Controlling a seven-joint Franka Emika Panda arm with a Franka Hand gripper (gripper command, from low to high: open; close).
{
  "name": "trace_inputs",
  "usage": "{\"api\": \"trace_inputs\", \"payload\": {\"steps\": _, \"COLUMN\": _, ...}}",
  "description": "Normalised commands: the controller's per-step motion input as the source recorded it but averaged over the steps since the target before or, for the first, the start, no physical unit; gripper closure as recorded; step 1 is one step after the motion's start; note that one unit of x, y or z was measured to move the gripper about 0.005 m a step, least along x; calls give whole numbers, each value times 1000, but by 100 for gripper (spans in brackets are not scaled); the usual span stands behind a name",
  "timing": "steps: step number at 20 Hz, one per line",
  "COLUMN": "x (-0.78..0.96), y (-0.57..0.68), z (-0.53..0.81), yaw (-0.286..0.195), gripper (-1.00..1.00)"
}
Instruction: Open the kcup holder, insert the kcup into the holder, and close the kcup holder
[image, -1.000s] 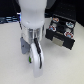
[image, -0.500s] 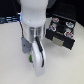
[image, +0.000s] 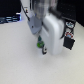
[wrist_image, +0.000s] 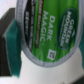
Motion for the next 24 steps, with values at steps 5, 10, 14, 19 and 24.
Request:
{"api": "trace_inputs", "payload": {"steps": 5, "x": -96, "y": 552, "z": 533, "yaw": 76, "gripper": 100}}
{"api": "trace_inputs", "payload": {"steps": 10, "x": -187, "y": 526, "z": 421, "yaw": 82, "gripper": 100}}
{"api": "trace_inputs", "payload": {"steps": 14, "x": -185, "y": 573, "z": 371, "yaw": 63, "gripper": 100}}
{"api": "trace_inputs", "payload": {"steps": 19, "x": -255, "y": 568, "z": 175, "yaw": 72, "gripper": 100}}
{"api": "trace_inputs", "payload": {"steps": 24, "x": -304, "y": 514, "z": 36, "yaw": 94, "gripper": 100}}
